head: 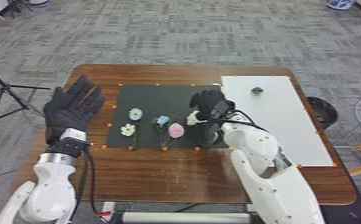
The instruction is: Arrange flowers
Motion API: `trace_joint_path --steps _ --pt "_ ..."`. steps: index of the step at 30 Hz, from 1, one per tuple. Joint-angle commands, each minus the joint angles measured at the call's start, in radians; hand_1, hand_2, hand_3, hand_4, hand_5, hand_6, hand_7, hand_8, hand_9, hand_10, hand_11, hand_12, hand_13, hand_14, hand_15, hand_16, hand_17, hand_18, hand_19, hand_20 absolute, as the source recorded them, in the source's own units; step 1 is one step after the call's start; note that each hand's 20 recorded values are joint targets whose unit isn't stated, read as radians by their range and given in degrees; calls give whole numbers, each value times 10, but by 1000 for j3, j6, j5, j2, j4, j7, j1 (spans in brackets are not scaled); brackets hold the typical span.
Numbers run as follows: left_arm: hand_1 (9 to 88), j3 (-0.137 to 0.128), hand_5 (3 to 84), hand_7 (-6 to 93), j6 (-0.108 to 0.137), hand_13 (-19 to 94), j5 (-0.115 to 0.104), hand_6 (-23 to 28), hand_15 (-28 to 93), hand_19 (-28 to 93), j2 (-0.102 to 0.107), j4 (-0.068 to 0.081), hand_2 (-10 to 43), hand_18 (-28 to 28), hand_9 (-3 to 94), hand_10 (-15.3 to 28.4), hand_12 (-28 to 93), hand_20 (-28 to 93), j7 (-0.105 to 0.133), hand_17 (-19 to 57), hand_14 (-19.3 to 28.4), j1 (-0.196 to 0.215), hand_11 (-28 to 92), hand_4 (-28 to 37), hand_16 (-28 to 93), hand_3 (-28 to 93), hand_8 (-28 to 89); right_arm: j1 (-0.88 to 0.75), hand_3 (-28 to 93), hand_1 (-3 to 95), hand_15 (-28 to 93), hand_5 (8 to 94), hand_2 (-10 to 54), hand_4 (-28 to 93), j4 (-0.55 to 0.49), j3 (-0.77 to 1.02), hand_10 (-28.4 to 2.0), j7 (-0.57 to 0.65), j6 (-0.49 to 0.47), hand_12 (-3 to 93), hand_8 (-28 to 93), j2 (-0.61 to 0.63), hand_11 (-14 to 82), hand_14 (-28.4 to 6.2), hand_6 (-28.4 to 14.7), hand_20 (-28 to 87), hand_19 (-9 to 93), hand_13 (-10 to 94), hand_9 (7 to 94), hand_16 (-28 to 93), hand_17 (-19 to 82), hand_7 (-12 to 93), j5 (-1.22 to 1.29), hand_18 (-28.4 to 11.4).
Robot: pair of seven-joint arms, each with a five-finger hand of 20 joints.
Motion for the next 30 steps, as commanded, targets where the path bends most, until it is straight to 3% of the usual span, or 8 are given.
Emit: trace_joint_path --steps 1,7,11,16,19,27,30 --pt "260 2 409 104 12 258 -3 68 193 330 -2 -2 79 149 334 128 98 97 -1 -72 147 -2 163 -283 -10 723 -86 2 722 526 599 597 -95 -283 -29 19 -109 34 38 187 -129 7 171 -43 -1 443 795 664 635 427 364 180 24 -197" --pt "258 0 409 105 14 257 -2 69 194 330 0 -11 85 149 335 129 97 97 13 -72 148 3 163 -283 -10 719 -86 109 748 487 636 575 -95 -283 64 101 -111 116 116 180 -121 45 147 -55 -6 443 801 659 604 383 365 164 79 -199" --pt "255 -4 410 105 14 258 1 69 194 329 -1 -13 90 149 336 128 97 97 24 -72 147 9 164 -283 -11 720 -87 185 747 518 683 567 -95 -282 150 172 -82 116 110 166 -124 77 128 -47 9 450 824 660 584 374 369 172 66 -192" --pt "253 -8 413 105 13 260 3 69 194 329 4 -17 92 150 337 128 96 97 31 -72 148 12 164 -283 -12 720 -88 266 755 507 695 517 -95 -282 202 177 -84 213 -67 146 -122 127 87 -58 3 454 829 653 529 376 367 149 8 -196" --pt "252 -5 413 105 16 260 2 69 194 328 8 -16 94 150 337 128 95 96 34 -71 148 6 164 -283 -13 719 -88 298 767 476 723 481 -95 -283 241 184 -117 256 -146 144 -100 129 66 -74 -22 454 830 647 495 317 361 110 11 -208" --pt "251 16 417 106 28 263 8 70 193 328 9 -7 96 149 339 128 95 96 35 -70 145 -21 165 -283 -15 721 -88 302 769 469 730 448 -95 -283 305 204 -118 243 -189 133 -96 92 59 -84 -31 447 830 638 461 304 356 99 32 -214" --pt "252 29 422 105 31 264 11 70 168 325 10 3 99 148 344 127 92 94 22 -67 126 -44 164 -283 -26 721 -89 305 764 475 728 456 -95 -283 327 208 -111 215 -199 132 -97 80 65 -86 -28 443 829 639 468 299 355 104 10 -213"
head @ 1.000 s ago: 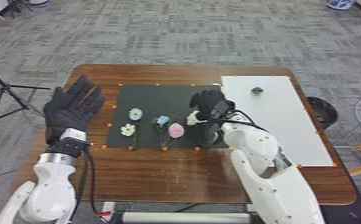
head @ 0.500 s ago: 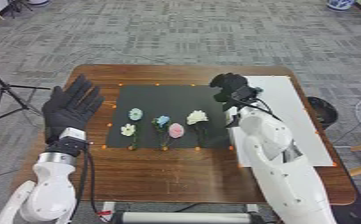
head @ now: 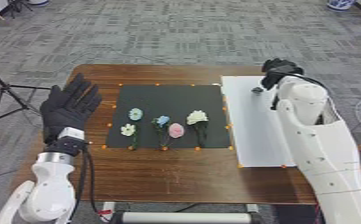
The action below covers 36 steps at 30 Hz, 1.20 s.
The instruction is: Arrange flowers
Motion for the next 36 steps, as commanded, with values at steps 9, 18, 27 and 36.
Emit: trace_joint_path --steps 9,18,27,36 --pt "257 72 422 90 7 234 33 70 118 315 0 61 109 134 331 124 72 85 -44 -59 96 -103 142 -283 -40 716 -91 9 763 486 726 441 -95 -283 89 0 -92 -87 -68 125 -103 -69 70 -80 -26 435 823 635 453 291 352 108 -60 -205" --pt "258 114 419 93 -3 241 48 68 128 317 -10 117 111 133 326 123 74 84 -77 -60 109 -133 145 -283 -29 716 -87 -37 735 534 685 477 -95 -283 105 -9 -94 -14 78 121 -111 -70 82 -59 -16 423 829 653 477 353 370 130 -40 -204" --pt "259 110 420 98 -3 250 53 68 148 317 -32 123 115 137 332 125 78 83 -87 -62 124 -121 151 -283 -26 713 -88 -55 714 553 661 581 -95 -283 114 -14 -89 -12 52 142 -125 -86 129 -53 3 422 838 683 622 369 384 157 -38 -201" --pt "259 103 422 98 -7 254 69 69 143 315 -44 121 116 136 334 124 77 83 -92 -60 117 -123 150 -283 -31 713 -89 -90 609 626 650 680 -95 -283 88 -33 -70 5 103 344 -42 -68 97 -49 12 433 839 707 778 379 398 214 -31 -202"
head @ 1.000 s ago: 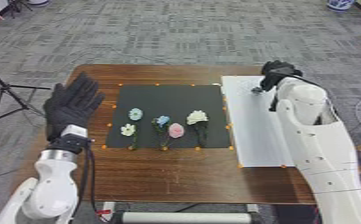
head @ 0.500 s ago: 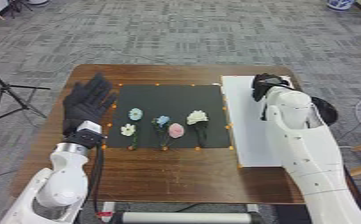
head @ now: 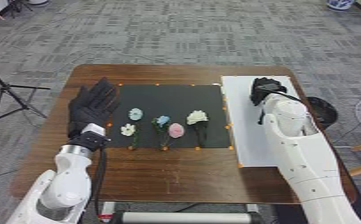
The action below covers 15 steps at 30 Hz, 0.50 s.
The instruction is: Arrange flowers
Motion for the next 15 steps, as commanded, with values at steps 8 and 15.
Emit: trace_joint_path --steps 8,15 --pt "259 -12 422 98 5 254 15 69 142 314 -15 7 116 136 334 125 76 83 -3 -59 116 7 149 -283 -31 713 -89 -166 658 634 654 737 -95 -283 -212 -43 -71 22 76 513 12 57 195 -54 17 437 846 727 829 402 414 339 124 -202" --pt "258 -22 422 98 6 255 23 69 144 317 -16 0 117 137 336 125 77 84 -2 -60 116 14 151 -283 -31 713 -89 -302 667 637 654 743 -95 -283 -410 -54 -72 38 99 526 10 31 199 -56 13 437 848 728 831 418 415 330 210 -205"
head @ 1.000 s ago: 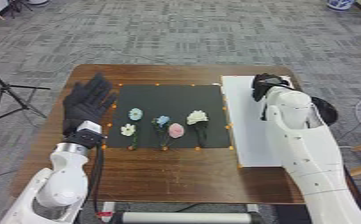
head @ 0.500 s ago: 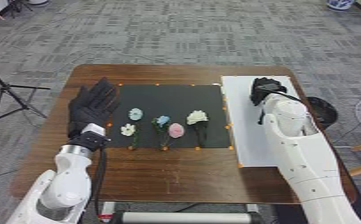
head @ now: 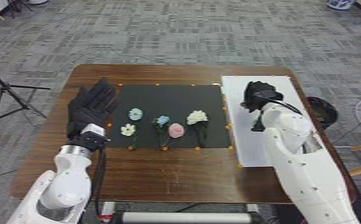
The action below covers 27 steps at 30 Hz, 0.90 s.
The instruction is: Arrange flowers
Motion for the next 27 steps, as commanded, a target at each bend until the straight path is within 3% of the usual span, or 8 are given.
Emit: trace_joint_path --steps 1,7,11,15,20,27 --pt "258 -14 422 98 3 255 12 69 144 317 -10 -1 117 137 336 125 76 84 -2 -60 116 9 151 -283 -31 714 -89 -145 669 636 654 744 -95 -283 -179 -22 -72 5 31 527 10 -40 199 -56 13 437 848 728 831 420 416 327 21 -205" --pt "258 -7 422 99 -3 254 13 69 145 318 -15 -2 118 136 336 125 76 84 -8 -60 116 2 153 -283 -31 714 -89 -196 668 636 652 746 -95 -283 -207 -40 -72 18 22 528 17 -103 198 -56 11 435 849 729 831 423 416 315 23 -206" --pt "259 3 422 100 5 253 14 69 149 318 -6 1 119 136 336 125 77 84 -12 -60 120 -5 153 -283 -30 713 -90 -235 671 633 652 745 -95 -283 -223 -42 -72 3 5 526 20 -127 198 -56 11 434 851 729 832 423 417 311 -5 -208" --pt "259 2 421 100 4 251 19 69 153 318 -5 4 120 136 335 126 78 84 -15 -61 124 -8 154 -283 -29 713 -89 -262 671 630 653 746 -95 -283 -239 -45 -72 -2 13 526 20 -140 199 -56 11 433 852 729 830 423 417 309 -15 -210" --pt "260 3 421 102 -3 250 3 69 155 320 -2 6 120 137 335 125 78 85 -16 -62 125 -9 154 -283 -29 715 -90 -266 654 614 659 738 -95 -283 -251 -49 -73 43 -15 509 13 -147 185 -62 5 430 853 722 822 417 413 296 25 -210" --pt "270 0 421 103 4 247 8 69 166 320 2 2 110 137 334 126 80 85 -14 -63 134 -3 156 -283 -24 715 -90 -284 596 581 684 706 -95 -283 -277 -46 -79 40 6 478 -4 -146 165 -73 -3 425 850 703 801 362 400 245 24 -214"
